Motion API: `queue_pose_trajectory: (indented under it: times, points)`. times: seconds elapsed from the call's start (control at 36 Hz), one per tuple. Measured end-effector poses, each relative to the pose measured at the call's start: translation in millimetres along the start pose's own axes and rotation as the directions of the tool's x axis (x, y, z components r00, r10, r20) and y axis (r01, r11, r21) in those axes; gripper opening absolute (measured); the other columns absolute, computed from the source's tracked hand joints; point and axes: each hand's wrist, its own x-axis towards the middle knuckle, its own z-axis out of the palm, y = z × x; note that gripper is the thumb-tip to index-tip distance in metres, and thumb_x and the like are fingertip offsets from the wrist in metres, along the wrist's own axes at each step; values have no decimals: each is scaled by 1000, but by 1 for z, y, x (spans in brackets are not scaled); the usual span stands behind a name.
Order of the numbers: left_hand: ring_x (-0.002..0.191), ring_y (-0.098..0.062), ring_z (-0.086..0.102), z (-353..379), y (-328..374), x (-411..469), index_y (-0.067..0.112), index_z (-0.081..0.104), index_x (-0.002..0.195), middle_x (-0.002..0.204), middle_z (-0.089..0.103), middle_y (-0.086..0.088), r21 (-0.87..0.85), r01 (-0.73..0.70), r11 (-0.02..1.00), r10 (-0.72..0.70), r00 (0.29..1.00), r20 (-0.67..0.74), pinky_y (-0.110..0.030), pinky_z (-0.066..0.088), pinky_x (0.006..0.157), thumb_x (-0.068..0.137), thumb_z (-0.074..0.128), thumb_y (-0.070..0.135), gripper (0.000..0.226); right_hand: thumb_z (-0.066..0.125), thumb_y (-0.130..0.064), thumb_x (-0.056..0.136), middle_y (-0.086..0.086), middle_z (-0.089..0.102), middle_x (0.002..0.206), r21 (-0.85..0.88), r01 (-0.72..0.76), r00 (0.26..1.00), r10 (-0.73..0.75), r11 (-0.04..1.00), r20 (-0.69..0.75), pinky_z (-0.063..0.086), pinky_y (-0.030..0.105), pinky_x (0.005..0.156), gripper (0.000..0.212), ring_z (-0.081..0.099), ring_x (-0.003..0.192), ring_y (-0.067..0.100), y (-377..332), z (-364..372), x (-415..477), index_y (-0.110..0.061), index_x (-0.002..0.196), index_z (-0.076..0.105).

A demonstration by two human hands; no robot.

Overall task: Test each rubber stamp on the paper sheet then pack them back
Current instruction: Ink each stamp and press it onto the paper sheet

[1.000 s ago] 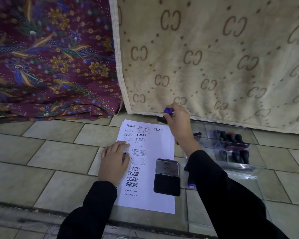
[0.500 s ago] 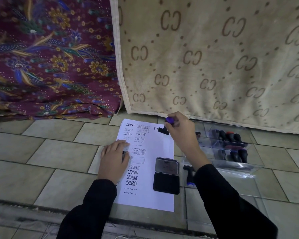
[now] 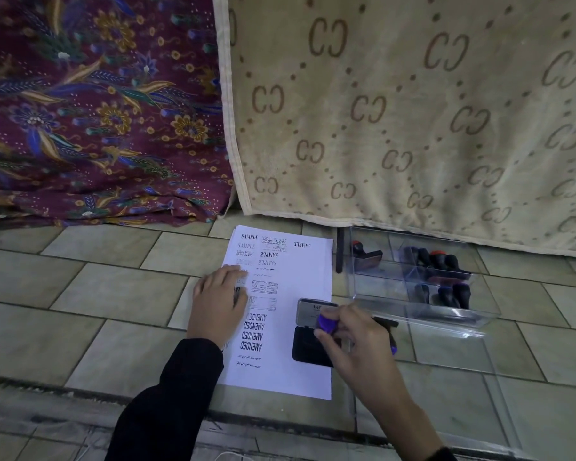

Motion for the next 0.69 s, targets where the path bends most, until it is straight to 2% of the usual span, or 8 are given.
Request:
queue_pose_trajectory:
  times: [0.22,0.39,0.69]
  points:
    - [122,-11,44,1,-2,1,26,60,118,130,54,11,1,0,1000,0,1000,6,-31,20,107,89,55,18,31,73,-14,81,-14,51,93,-90,11,997,-4,996,80,45,7,75,20,53,76,-6,-2,7,-9,-14,99,65]
    - [121,-12,45,1,-3,1,27,60,118,130,54,12,1,-1,1000,1,1000,5,-33,22,108,88,54,19,31,69,-14,84,-7,54,95,-96,-13,997,19,995,68,52,24,72,17,58,77,7,-4,9,-6,-13,100,64]
    - [123,-14,45,-1,1,0,25,60,119,131,54,10,5,6,1000,-6,1000,7,-37,24,109,89,55,18,32,65,-14,86,-2,54,100,-95,-43,998,46,995,34,51,26,77,18,55,82,8,-8,14,-11,-11,104,62]
